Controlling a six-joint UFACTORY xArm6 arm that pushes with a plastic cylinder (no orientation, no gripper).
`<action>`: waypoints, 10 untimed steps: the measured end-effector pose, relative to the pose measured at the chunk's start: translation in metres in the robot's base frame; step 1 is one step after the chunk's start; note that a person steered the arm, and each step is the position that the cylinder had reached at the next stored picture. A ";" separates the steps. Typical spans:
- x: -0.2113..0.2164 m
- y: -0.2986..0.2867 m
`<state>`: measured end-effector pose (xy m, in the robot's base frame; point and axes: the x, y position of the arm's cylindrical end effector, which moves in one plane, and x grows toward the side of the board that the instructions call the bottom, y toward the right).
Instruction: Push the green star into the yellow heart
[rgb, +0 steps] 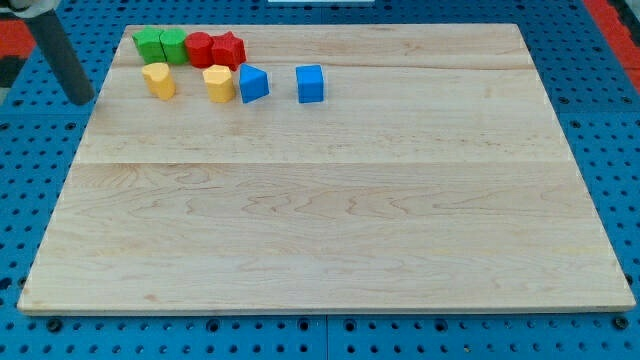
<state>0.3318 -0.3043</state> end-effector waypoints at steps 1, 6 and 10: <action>-0.081 0.012; -0.096 0.065; -0.096 0.066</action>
